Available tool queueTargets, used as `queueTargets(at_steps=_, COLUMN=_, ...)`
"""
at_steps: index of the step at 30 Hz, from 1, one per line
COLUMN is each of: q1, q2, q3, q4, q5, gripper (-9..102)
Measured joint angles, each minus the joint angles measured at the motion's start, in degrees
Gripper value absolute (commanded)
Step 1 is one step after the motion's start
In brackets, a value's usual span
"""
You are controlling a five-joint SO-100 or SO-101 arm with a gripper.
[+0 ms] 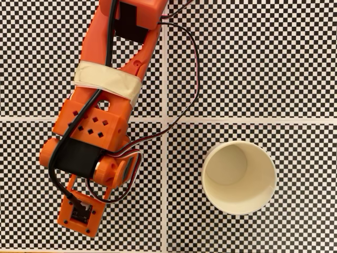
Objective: Grasp basketball and place into cup.
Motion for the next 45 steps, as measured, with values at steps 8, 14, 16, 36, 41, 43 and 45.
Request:
queueTargets(at_steps=8, q1=0.7, q2=0.1, q3=0.0, q4=0.0, q5=-1.1, gripper=13)
queueTargets(at_steps=14, q1=0.5, q2=5.7, q3=3.6, q4=0.1, q5=-2.1, gripper=12)
queueTargets(at_steps=16, q1=0.1, q2=11.0, q3=7.6, q4=0.1, q5=-2.1, gripper=11)
queueTargets(at_steps=36, q1=-10.7, q2=57.4, q3=38.9, q4=0.4, q5=0.5, gripper=8)
queueTargets(at_steps=41, q1=-17.6, q2=60.7, q3=39.0, q4=0.4, q5=1.3, gripper=8)
queueTargets(at_steps=43, q1=-20.5, q2=61.3, q3=39.0, q4=0.4, q5=2.4, gripper=8)
queueTargets(at_steps=45, q1=-23.3, q2=61.3, q3=38.6, q4=0.4, q5=3.6, gripper=9)
